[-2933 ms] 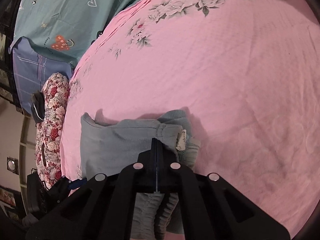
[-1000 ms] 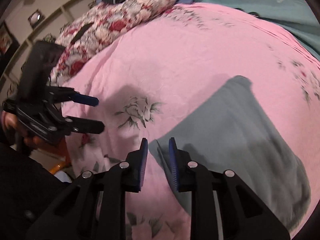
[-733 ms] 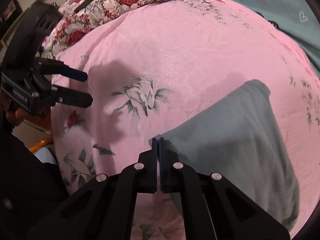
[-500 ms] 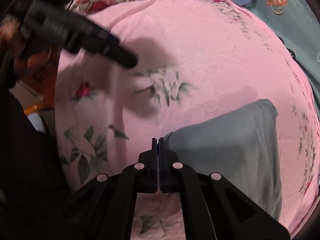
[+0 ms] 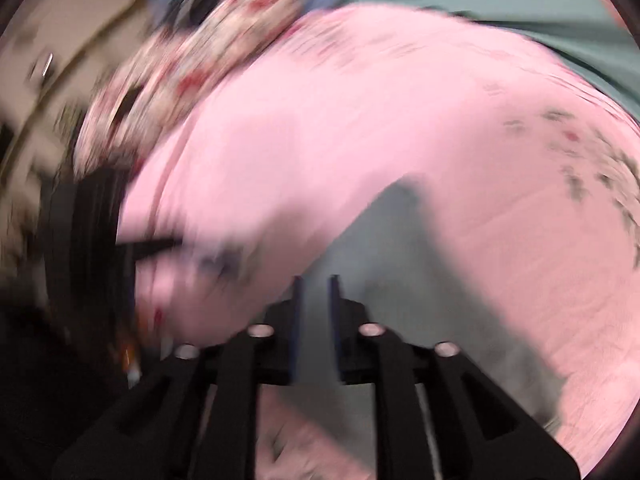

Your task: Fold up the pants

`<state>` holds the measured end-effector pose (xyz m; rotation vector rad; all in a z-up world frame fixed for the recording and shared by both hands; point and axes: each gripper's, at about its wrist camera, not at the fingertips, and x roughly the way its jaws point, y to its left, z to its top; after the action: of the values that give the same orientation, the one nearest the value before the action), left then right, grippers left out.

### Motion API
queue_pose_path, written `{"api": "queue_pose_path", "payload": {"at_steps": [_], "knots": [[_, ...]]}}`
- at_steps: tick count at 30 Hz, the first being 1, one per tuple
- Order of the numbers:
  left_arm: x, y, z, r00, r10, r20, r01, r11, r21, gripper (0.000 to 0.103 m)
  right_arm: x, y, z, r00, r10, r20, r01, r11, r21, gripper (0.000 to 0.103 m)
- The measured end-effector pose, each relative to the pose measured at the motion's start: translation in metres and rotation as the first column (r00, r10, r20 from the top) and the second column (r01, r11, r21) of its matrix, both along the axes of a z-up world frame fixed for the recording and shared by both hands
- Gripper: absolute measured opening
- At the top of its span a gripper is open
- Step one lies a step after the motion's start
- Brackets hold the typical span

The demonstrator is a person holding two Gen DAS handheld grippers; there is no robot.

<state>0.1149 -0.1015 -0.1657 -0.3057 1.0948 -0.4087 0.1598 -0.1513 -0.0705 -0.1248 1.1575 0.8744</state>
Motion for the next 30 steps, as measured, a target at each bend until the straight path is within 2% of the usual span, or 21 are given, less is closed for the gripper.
{"api": "queue_pose_path", "payload": {"at_steps": [1,2,5,8,10,11,12,17,18,20,23,25,28,30], "knots": [[0.001,-0.007,-0.005,1.0,-0.018,-0.02,0.018,1.0,-0.009,0.089,0.016,-0.002,0.0,1.0,-0.03,0.002,0.03,1.0,0.007,0.043],[0.001,-0.012,-0.011,0.999,-0.032,-0.042,0.031,0.999,-0.034,0.08,0.036,-0.001,-0.003,0.999,-0.05,-0.002,0.05,0.999,0.008,0.051],[-0.004,-0.011,-0.018,0.998,-0.006,-0.061,0.002,0.998,-0.059,0.071,0.073,0.016,-0.022,0.999,-0.027,-0.044,0.026,0.999,-0.024,0.051],[-0.007,0.001,-0.023,0.996,0.041,-0.081,-0.05,0.992,-0.113,0.057,0.09,0.04,-0.052,0.992,0.06,-0.11,-0.072,0.992,-0.102,0.051],[-0.009,0.009,-0.027,0.992,0.073,-0.098,-0.087,0.985,-0.146,0.047,0.091,0.05,-0.065,0.981,0.113,-0.157,-0.133,0.983,-0.127,0.028],[-0.01,0.012,-0.029,0.99,0.09,-0.106,-0.105,0.983,-0.151,0.038,0.088,0.055,-0.07,0.977,0.138,-0.165,-0.162,0.977,-0.141,0.017],[-0.013,0.014,-0.03,0.989,0.099,-0.113,-0.116,0.982,-0.151,0.032,0.084,0.054,-0.072,0.976,0.154,-0.155,-0.176,0.974,-0.142,0.014],[-0.023,0.018,-0.035,0.977,0.157,-0.147,-0.183,0.965,-0.187,0.022,0.091,0.024,-0.041,0.984,0.133,-0.122,-0.138,0.99,-0.036,0.013],[-0.025,0.019,-0.036,0.975,0.161,-0.152,-0.188,0.964,-0.186,0.017,0.093,0.019,-0.036,0.986,0.123,-0.112,-0.127,0.992,-0.025,0.013],[-0.029,0.02,-0.036,0.974,0.163,-0.161,-0.19,0.967,-0.171,0.014,0.098,0.011,-0.03,0.991,0.104,-0.087,-0.105,0.994,-0.013,0.013],[-0.037,0.016,-0.029,0.972,0.176,-0.159,-0.194,0.975,-0.108,0.013,0.107,0.01,-0.041,0.992,0.081,-0.093,-0.083,0.996,-0.015,0.013],[-0.04,0.028,-0.019,0.963,0.233,-0.131,-0.245,0.966,-0.078,0.013,0.107,0.011,-0.047,0.991,0.083,-0.102,-0.085,0.996,-0.008,0.013],[-0.033,0.052,-0.001,0.934,0.346,-0.089,-0.354,0.928,-0.115,0.016,0.103,0.016,-0.048,0.991,0.091,-0.099,-0.091,0.996,0.005,0.013],[-0.02,0.053,-0.002,0.934,0.345,-0.091,-0.355,0.924,-0.14,0.021,0.102,0.016,-0.047,0.991,0.088,-0.097,-0.087,0.996,0.01,0.013]]}}
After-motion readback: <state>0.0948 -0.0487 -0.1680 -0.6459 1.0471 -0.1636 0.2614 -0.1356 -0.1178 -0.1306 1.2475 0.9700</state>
